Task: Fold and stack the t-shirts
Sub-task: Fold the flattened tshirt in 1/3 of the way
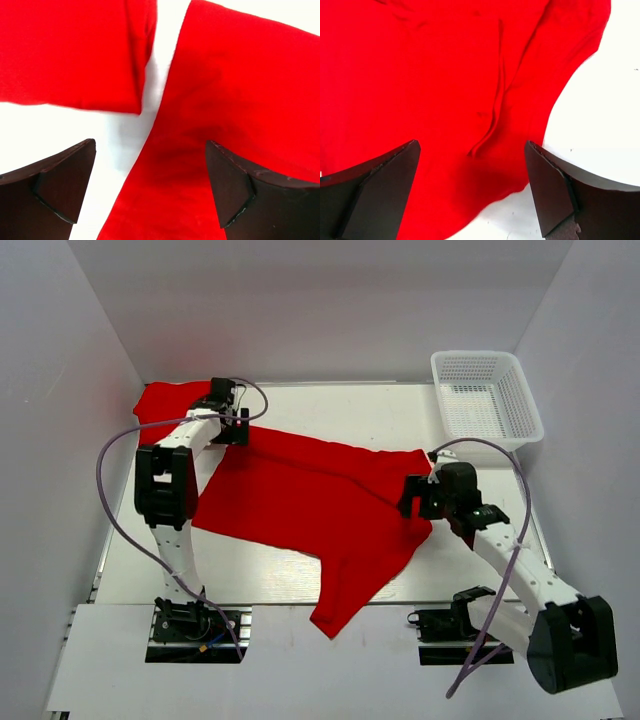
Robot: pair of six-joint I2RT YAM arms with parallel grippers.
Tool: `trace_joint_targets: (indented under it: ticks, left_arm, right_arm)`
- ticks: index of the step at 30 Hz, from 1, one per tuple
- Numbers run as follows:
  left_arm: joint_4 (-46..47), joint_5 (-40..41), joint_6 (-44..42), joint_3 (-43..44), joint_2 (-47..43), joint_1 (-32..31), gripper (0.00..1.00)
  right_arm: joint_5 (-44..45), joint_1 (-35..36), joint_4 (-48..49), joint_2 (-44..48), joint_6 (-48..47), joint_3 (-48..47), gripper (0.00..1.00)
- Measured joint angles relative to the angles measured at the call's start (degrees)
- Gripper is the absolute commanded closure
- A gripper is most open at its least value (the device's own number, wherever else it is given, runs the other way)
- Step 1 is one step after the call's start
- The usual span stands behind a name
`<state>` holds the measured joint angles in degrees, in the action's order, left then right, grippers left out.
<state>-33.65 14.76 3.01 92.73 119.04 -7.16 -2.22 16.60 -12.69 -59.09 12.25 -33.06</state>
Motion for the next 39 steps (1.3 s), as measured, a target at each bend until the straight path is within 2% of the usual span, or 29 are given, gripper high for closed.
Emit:
trace_joint_targets:
  ticks: [3,7,18,29,39]
  left_arm:
    - [-1.7,0.3,0.8,0.0,-2.5,0.2,0.00]
    - [-4.1,0.3,1.9,1.4,-6.3,0.2,0.00]
    - [-3.4,-8.1,3.6,2.1,-14.0,-0.5,0.00]
    - [-2.8,-9.7,10.6,-15.0,-28.5,-0.7,0.00]
    - [-3.3,-9.7,13.1,-18.0,-33.4,-0.7,0.00]
  right_arm:
    - [-1.4,0.0,-1.4,1.9,-0.1,-0.4,0.10]
    - [-5.2,0.0,-1.0,-1.2,-0.5,-2.6,0.10]
    - [-11.5,0.0,4.7,-21.3,-2.1,-12.7,0.10]
    - [-11.1,0.0,6.8,-30.6,-3.9,-15.9,0.10]
    - [-13.5,0.0,6.9,-33.0,-4.9,-16.2,0.10]
